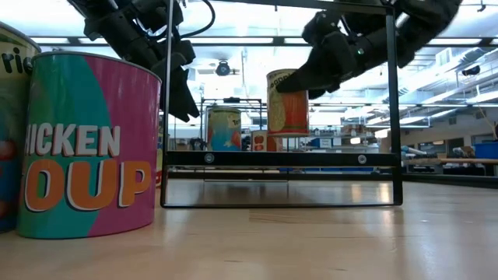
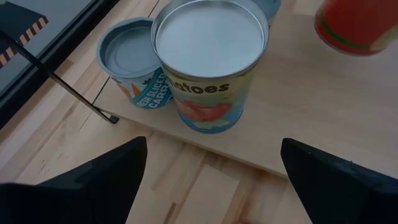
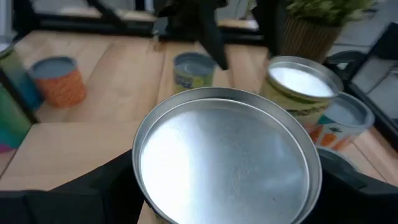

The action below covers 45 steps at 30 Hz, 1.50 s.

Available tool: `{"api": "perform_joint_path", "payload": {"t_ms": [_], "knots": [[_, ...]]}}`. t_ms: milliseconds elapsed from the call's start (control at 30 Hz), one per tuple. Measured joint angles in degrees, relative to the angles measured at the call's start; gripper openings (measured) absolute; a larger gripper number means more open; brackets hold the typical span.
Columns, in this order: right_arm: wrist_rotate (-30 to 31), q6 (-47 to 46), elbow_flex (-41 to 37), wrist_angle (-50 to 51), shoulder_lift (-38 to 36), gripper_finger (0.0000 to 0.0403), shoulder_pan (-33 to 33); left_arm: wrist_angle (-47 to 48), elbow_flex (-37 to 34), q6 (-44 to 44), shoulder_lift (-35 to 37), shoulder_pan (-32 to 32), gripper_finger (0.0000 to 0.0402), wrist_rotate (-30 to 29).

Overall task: Pick and place cans onto a shelf
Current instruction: Adjust the cans on the shelf, then put the canned meatball sauce on the shelf

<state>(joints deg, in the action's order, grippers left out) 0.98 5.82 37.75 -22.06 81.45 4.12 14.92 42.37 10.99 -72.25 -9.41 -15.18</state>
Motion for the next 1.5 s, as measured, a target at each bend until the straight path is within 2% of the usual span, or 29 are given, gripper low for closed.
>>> {"api": "perform_joint_path", "payload": {"t_ms": [133,333,533,733,867,1133,1300,1500], "knots": [[1.1,-1.2,-3.5,-7.0,0.0,0.0336,0.2,0.0,0.0,0.4,0.0,-0.1,0.0376,-0.1],[1.1,-2.7,-5.0,-7.2,0.4,0.0337,0.5,0.0,0.0,0.6,0.0,-0.1,0.0376,0.6],[1.4,-3.2,-5.2,-11.3,5.5,0.0339,0.1,0.2,0.0,1.4,0.0,-0.1,0.0376,0.8],[1.6,-3.2,-5.2,-11.5,7.3,0.0370,-0.1,1.5,0.0,-3.0,0.0,-0.1,0.0376,3.2],[2.8,-2.6,-5.2,-11.2,5.9,0.0396,-0.3,2.5,0.9,-2.8,0.0,-0.1,0.0376,3.9],[3.1,-0.5,-5.2,-7.7,0.8,0.0399,-0.3,5.9,3.8,-3.3,3.5,2.0,0.0376,3.9],[3.6,0.6,-5.1,-6.3,-2.3,0.0399,-0.3,11.7,3.8,-1.1,6.2,3.6,0.0376,3.4],[6.0,1.9,-5.1,-2.8,-7.1,0.0399,-0.3,24.3,3.7,4.0,8.8,6.6,0.0376,3.5]]}}
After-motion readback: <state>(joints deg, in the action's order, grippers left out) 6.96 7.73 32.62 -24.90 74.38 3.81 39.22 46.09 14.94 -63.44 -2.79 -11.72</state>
